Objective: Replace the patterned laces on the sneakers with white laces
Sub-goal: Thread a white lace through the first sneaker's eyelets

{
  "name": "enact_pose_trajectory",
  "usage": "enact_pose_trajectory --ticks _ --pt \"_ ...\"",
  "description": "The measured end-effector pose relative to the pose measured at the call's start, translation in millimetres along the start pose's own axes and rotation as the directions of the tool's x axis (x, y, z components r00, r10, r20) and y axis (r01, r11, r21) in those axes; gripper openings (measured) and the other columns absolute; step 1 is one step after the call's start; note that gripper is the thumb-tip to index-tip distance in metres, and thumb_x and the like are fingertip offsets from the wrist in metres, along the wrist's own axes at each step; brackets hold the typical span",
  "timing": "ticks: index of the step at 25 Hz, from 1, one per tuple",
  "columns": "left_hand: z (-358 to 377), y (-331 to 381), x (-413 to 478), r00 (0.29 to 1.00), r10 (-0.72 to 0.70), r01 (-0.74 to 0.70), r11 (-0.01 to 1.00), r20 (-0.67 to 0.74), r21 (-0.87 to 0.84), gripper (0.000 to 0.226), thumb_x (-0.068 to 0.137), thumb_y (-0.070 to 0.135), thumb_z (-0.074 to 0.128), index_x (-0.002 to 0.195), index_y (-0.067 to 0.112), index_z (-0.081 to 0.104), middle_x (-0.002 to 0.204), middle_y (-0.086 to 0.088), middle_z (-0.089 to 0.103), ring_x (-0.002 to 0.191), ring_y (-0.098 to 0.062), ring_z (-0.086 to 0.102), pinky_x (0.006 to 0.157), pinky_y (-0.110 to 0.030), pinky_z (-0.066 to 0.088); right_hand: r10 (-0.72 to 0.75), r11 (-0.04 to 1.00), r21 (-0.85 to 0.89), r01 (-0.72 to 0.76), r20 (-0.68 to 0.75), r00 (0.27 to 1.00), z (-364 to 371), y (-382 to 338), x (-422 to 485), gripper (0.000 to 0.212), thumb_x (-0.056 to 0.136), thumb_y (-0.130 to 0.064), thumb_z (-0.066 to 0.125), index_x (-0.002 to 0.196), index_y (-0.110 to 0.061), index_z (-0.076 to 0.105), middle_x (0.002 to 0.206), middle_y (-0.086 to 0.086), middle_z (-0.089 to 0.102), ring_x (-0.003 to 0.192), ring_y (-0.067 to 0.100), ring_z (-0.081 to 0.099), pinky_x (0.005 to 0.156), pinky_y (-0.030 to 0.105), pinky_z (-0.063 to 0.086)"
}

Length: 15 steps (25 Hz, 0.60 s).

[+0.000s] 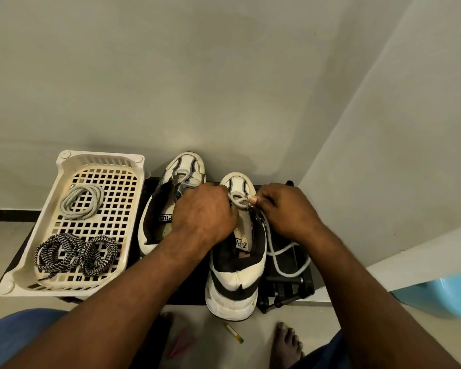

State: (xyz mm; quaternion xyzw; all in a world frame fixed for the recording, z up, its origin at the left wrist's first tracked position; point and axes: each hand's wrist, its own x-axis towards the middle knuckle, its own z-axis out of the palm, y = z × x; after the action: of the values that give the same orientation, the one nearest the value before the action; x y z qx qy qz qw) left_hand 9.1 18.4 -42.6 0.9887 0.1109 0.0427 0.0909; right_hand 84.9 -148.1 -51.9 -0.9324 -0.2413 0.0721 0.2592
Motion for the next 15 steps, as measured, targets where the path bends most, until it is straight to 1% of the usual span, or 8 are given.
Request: enact_pose_trajectory --ticks 1,2,5,7,8,11,13,15 --pt "0 0 -1 1.000 0.019 -0.019 1.000 -0.006 0.002 0.036 0.097 0.045 0.055 0.115 0.016 0.068 0.104 -0.005 0.065 0.094 -0.028 0.067 0.069 -0.035 0.046 0.026 0.998 0.057 -0.025 -0.012 1.000 -1 -2 0 0.032 0.105 -0.038 0.058 0.077 -0.024 0.063 0.080 -0.005 0.065 0.073 0.011 0.059 0.068 0.034 0.047" --pt "0 0 -1 0.999 0.036 -0.036 0.999 -0.022 0.001 0.033 0.098 0.042 0.054 0.113 0.016 0.068 0.103 -0.005 0.065 0.092 -0.029 0.067 0.070 -0.035 0.047 0.078 0.982 0.171 -0.077 0.000 0.997 -3 -4 0 0.033 0.107 -0.037 0.054 0.080 -0.020 0.063 0.083 -0.001 0.067 0.075 0.013 0.061 0.070 0.034 0.048" --pt "-4 6 0 0.991 0.086 -0.089 0.995 -0.105 -0.034 0.029 0.099 0.035 0.053 0.111 0.013 0.067 0.100 -0.006 0.062 0.089 -0.030 0.066 0.072 -0.039 0.052 0.269 0.804 0.545 -0.237 0.022 0.963 -5 -9 -2 0.038 0.110 -0.038 0.047 0.086 -0.014 0.065 0.088 0.008 0.074 0.087 0.024 0.072 0.086 0.042 0.057" --pt "-5 10 3 0.985 0.086 -0.100 0.991 -0.151 -0.084 0.029 0.101 0.036 0.053 0.111 0.012 0.066 0.100 -0.005 0.061 0.089 -0.030 0.066 0.070 -0.038 0.049 0.364 0.706 0.663 -0.250 -0.036 0.931 -8 -7 0 0.039 0.110 -0.037 0.048 0.089 -0.011 0.068 0.086 0.008 0.076 0.084 0.020 0.074 0.085 0.039 0.057" --pt "-5 10 5 0.984 0.078 -0.095 0.991 -0.159 -0.097 0.029 0.102 0.037 0.053 0.111 0.013 0.066 0.100 -0.005 0.061 0.089 -0.030 0.066 0.069 -0.038 0.048 0.389 0.697 0.673 -0.248 -0.065 0.919 -9 -7 1 0.040 0.110 -0.037 0.048 0.088 -0.009 0.068 0.084 0.007 0.076 0.077 0.016 0.073 0.083 0.037 0.057" --pt "1 7 11 0.990 0.043 -0.056 0.994 -0.137 -0.097 0.029 0.103 0.037 0.052 0.114 0.014 0.066 0.102 -0.005 0.062 0.091 -0.029 0.067 0.070 -0.037 0.048 0.384 0.748 0.611 -0.259 -0.080 0.920 -4 -8 1 0.044 0.110 -0.039 0.048 0.082 -0.011 0.067 0.076 0.005 0.069 0.064 0.011 0.060 0.071 0.029 0.053" --pt "5 5 13 0.993 0.024 -0.035 0.995 -0.119 -0.091 0.028 0.103 0.036 0.052 0.116 0.015 0.065 0.104 -0.005 0.063 0.092 -0.029 0.067 0.070 -0.037 0.047 0.342 0.667 0.712 -0.218 -0.033 0.939 -3 -12 0 0.043 0.110 -0.038 0.048 0.078 -0.014 0.064 0.071 0.000 0.063 0.061 0.011 0.054 0.066 0.028 0.050" --pt "6 5 13 0.993 0.025 -0.035 0.996 -0.119 -0.081 0.027 0.103 0.036 0.052 0.118 0.016 0.064 0.106 -0.006 0.063 0.093 -0.030 0.067 0.071 -0.038 0.049 0.285 0.520 0.841 -0.148 -0.007 0.958 -5 -16 -1 0.044 0.109 -0.037 0.050 0.073 -0.016 0.062 0.067 -0.001 0.060 0.057 0.012 0.050 0.063 0.028 0.048"
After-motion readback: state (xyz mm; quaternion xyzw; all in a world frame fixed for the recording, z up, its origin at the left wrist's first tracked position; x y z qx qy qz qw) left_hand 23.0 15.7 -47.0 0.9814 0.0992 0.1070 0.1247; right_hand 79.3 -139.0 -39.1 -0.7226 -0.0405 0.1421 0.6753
